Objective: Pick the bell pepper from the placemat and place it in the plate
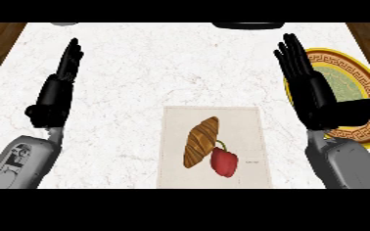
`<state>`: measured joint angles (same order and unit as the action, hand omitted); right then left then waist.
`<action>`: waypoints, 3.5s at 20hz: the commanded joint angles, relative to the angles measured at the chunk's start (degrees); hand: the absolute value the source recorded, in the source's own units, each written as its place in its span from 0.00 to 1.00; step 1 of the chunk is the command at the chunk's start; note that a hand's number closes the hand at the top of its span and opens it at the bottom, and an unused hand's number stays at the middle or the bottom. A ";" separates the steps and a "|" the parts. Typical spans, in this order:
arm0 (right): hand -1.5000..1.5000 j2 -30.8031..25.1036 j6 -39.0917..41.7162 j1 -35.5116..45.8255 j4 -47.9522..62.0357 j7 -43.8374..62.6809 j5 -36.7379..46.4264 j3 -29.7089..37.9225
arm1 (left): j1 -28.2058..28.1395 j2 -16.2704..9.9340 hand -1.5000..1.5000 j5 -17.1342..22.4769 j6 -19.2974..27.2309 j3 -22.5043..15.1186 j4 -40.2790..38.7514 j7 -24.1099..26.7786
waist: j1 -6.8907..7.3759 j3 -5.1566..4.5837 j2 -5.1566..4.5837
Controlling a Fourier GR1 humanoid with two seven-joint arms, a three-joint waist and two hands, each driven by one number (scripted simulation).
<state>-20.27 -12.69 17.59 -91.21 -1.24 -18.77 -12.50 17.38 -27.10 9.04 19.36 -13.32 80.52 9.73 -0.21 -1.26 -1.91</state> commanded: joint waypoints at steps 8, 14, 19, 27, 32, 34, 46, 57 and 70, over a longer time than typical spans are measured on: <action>1.00 -23.80 6.46 0.72 -1.50 -0.41 27.37 -7.65 | -5.34 2.62 0.50 5.13 -2.93 0.67 -5.63 -9.03 | -1.23 -0.94 2.92; 0.00 -5.33 -5.61 -20.71 -3.04 -18.63 22.82 -7.95 | -7.49 2.09 0.50 8.95 -6.52 2.81 -1.59 -15.55 | -0.09 1.30 2.02; 0.00 -12.27 -6.32 -26.58 -8.71 -14.49 34.40 -13.75 | -7.34 2.40 0.50 8.72 -7.02 3.33 -2.46 -15.80 | -0.55 1.20 2.14; 0.00 -11.88 -3.00 -25.15 -15.63 2.78 46.93 -16.80 | -8.18 1.23 0.50 8.27 -12.02 6.66 -2.88 -14.39 | 0.07 1.22 1.97; 0.00 -10.08 5.71 -19.94 -19.28 18.13 52.21 -20.65 | -6.07 6.10 0.50 5.32 -7.94 4.34 -3.14 -16.63 | 0.31 1.20 1.91; 0.00 -11.86 10.58 -20.38 -22.06 21.70 51.11 -20.72 | -7.84 4.32 0.50 5.42 -9.84 6.12 -4.35 -13.77 | 0.28 1.19 1.92; 0.00 -2.57 21.42 -11.78 -10.92 32.17 63.23 -24.19 | -8.76 5.15 0.50 4.76 -13.12 8.99 -1.49 -15.00 | 0.56 1.25 1.91; 0.00 5.19 34.42 -10.69 -13.89 38.22 65.86 -21.51 | -11.57 7.33 0.50 0.27 -13.63 11.49 4.19 -19.68 | 0.36 1.26 1.98; 0.00 12.22 34.55 -6.01 2.94 31.65 74.29 -20.26 | -3.48 10.89 0.50 -1.92 -16.67 15.08 -3.86 -19.44 | 0.22 1.25 1.87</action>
<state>-10.92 19.50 9.00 -91.84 30.45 54.25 -32.80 10.53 -16.25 6.67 4.22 0.09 79.13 -8.82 0.03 0.00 0.00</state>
